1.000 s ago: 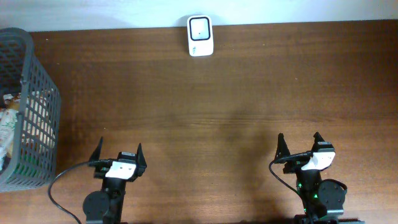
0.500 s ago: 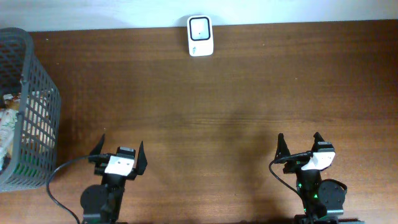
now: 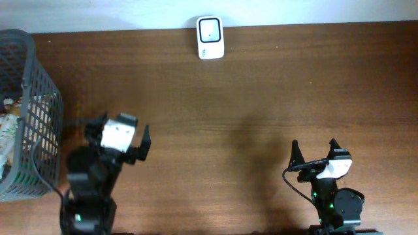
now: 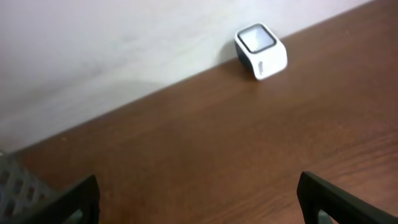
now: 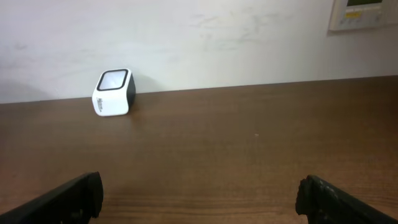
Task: Scan the item barcode
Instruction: 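Reach the left gripper into the grey basket and grasp the white cream tube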
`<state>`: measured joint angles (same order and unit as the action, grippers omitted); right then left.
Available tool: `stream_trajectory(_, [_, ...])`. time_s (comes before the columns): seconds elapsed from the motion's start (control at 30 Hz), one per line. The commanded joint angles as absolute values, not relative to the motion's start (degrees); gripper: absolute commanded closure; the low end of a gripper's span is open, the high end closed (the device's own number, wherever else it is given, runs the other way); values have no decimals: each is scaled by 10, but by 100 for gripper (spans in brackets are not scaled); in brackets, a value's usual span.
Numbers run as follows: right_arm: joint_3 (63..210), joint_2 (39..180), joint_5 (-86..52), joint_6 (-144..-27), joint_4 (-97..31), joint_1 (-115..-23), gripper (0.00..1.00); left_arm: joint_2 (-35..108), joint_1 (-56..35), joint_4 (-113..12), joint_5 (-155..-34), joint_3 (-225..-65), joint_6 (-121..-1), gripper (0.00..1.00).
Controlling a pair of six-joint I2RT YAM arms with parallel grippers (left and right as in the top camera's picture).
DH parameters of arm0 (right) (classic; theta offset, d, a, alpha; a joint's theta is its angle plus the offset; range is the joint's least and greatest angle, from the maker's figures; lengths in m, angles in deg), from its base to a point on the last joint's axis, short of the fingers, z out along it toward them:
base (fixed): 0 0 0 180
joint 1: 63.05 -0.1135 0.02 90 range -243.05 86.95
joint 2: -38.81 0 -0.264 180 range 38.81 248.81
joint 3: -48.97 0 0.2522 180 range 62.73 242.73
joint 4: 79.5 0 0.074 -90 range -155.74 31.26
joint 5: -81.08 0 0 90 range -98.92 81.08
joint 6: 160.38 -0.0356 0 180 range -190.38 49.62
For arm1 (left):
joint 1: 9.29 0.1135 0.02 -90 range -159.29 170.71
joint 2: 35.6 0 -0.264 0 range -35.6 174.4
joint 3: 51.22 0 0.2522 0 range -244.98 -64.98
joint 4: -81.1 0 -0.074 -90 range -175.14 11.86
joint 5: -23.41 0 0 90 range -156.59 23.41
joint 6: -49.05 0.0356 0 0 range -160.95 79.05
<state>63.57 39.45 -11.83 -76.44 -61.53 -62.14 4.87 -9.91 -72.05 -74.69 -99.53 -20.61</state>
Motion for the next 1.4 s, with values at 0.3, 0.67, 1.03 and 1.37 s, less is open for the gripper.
stream_trajectory(0.3, [630,390,-121,-768,-616,-626,2,427,-99,-350,-815,-1487,-223,1])
stream_trajectory(0.67, [630,390,-121,-768,-616,-626,1,479,-96,-291,-900,-1572,-226,1])
stream_trajectory(1.03, [630,390,-121,-768,-616,-626,2,538,157,-357,-800,-1732,-461,1])
stream_trajectory(1.37, [630,390,-121,-768,-616,-626,2,591,307,-304,-553,-1724,-489,1])
